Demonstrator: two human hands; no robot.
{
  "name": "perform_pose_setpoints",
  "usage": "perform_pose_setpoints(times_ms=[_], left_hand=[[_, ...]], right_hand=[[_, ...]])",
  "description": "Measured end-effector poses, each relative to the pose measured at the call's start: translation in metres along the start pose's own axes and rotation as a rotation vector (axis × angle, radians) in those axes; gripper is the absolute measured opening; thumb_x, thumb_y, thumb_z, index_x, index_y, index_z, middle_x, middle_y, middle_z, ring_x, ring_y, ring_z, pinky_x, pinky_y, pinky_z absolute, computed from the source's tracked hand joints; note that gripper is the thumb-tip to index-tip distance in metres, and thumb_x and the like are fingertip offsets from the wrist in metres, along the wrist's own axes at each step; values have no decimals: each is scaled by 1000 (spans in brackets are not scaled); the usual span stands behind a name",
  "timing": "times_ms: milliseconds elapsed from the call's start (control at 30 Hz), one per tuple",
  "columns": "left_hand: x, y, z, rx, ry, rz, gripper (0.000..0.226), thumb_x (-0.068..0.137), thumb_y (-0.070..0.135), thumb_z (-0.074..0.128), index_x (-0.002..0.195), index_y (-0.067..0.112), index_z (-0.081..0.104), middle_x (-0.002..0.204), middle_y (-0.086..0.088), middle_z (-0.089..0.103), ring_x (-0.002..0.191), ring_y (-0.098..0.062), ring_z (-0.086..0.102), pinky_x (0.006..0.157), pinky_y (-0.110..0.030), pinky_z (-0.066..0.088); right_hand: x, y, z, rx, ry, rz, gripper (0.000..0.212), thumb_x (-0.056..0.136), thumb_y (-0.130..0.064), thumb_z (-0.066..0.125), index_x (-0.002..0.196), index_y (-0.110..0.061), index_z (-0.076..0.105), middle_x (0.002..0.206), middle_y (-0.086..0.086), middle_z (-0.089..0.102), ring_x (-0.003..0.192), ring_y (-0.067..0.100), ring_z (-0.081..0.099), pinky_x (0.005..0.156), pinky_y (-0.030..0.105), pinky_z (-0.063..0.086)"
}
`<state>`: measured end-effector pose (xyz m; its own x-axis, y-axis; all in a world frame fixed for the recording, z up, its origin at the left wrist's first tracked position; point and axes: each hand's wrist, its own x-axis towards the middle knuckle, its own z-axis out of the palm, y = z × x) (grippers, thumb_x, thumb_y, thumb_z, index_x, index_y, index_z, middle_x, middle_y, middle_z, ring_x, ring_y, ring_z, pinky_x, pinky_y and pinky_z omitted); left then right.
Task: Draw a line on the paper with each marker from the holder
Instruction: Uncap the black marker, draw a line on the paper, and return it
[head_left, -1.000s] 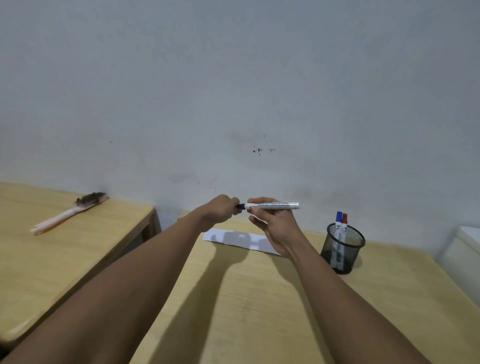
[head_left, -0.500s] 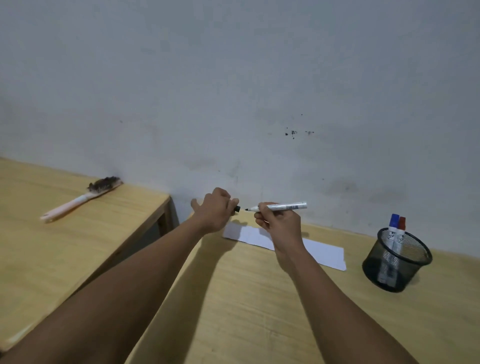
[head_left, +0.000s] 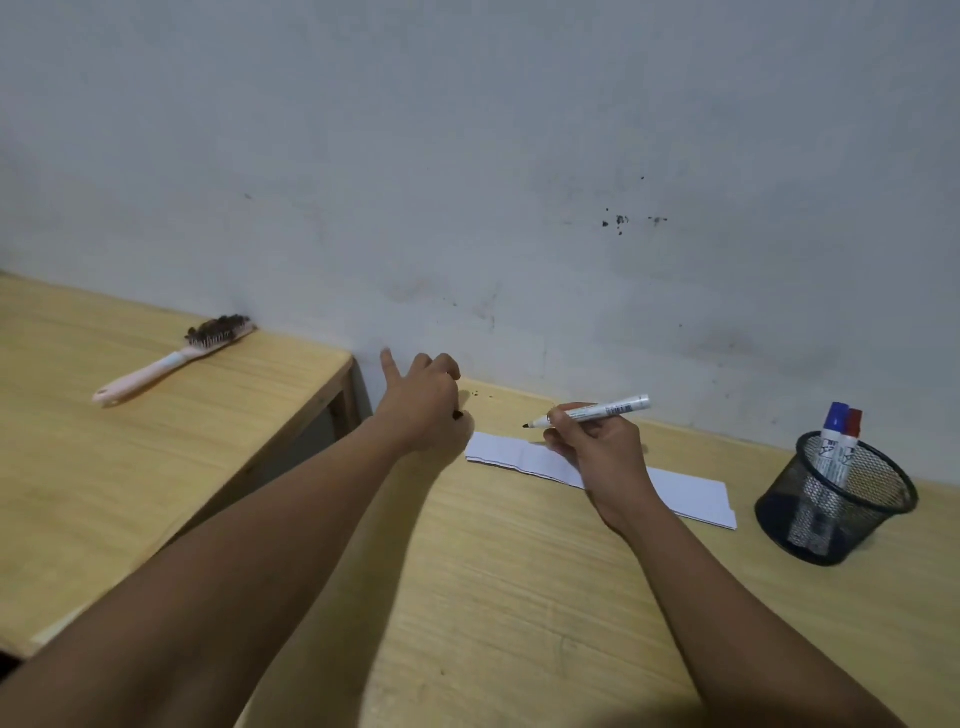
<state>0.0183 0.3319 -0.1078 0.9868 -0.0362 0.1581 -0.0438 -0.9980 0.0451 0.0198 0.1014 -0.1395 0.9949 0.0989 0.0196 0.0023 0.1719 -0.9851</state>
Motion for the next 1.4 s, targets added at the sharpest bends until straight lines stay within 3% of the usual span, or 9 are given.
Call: perform_pose_setpoints(times_ms=[167,367,433,533,600,700,933,1067,1400], left_hand=[[-1,9,-3,-84,-76,-1,25,75,41,62,68,20,72,133,6,48,126,-21,39,109,-75,-4],[-2,7,1,-160,-89,-49,32,80,46,59,97,24,75,139,4,45,132,-25,38,110,-74,-2],[-13,9,-2,-197,25,-74,47,83,54,60,119,26,65,142,1,42,136,-26,35,111,-71,0],[-49,18,-2,-305,306,-33,36,86,53,57,111,27,62,123,3,53,123,-23,47,114,-60,11],[-79,28,4,-272,236,69,32,87,55,53,106,33,64,115,11,59,117,-17,50,114,-57,9],[-106,35,11,-190,40,133,35,93,56,46,116,40,66,125,18,61,124,-12,46,113,-62,3],[-131,34,16,-103,15,186,40,99,47,33,128,36,58,146,16,50,137,-18,40,106,-78,0],[-133,32,19,-144,-2,117,45,97,52,33,138,43,51,150,9,44,140,-16,32,106,-79,5],[-131,32,22,-216,-22,-7,48,92,61,39,135,46,52,155,5,38,144,-22,22,109,-78,7]], right_hand=[[-31,-2,-15,30,-13,18,16,92,-9,72,103,2,72,95,16,79,85,22,73,89,35,59],[-47,-2,-20,3,-5,13,15,91,-9,73,102,1,72,97,16,79,87,22,75,91,36,59],[-48,-4,-17,-33,-13,1,12,91,-10,74,100,-1,73,95,14,80,87,22,75,89,35,59],[-51,-5,-15,-110,-11,-37,8,91,-11,74,95,-5,74,91,8,81,86,19,74,84,31,59],[-53,-8,-13,-200,-9,-79,5,91,-11,74,92,-7,74,84,1,79,79,13,71,75,26,57],[-53,-13,-5,-281,-23,-114,6,89,-14,76,86,-10,74,79,-2,77,73,8,68,70,26,52],[-46,-15,33,-412,-83,-101,23,83,-25,83,82,-12,65,65,3,68,53,16,61,51,28,48],[-36,-6,40,-549,-155,-106,10,88,-26,75,85,-16,72,70,0,74,58,11,67,56,24,50],[-33,6,38,-565,-167,-90,25,92,-34,72,81,-12,75,75,9,75,61,13,65,59,28,55]])
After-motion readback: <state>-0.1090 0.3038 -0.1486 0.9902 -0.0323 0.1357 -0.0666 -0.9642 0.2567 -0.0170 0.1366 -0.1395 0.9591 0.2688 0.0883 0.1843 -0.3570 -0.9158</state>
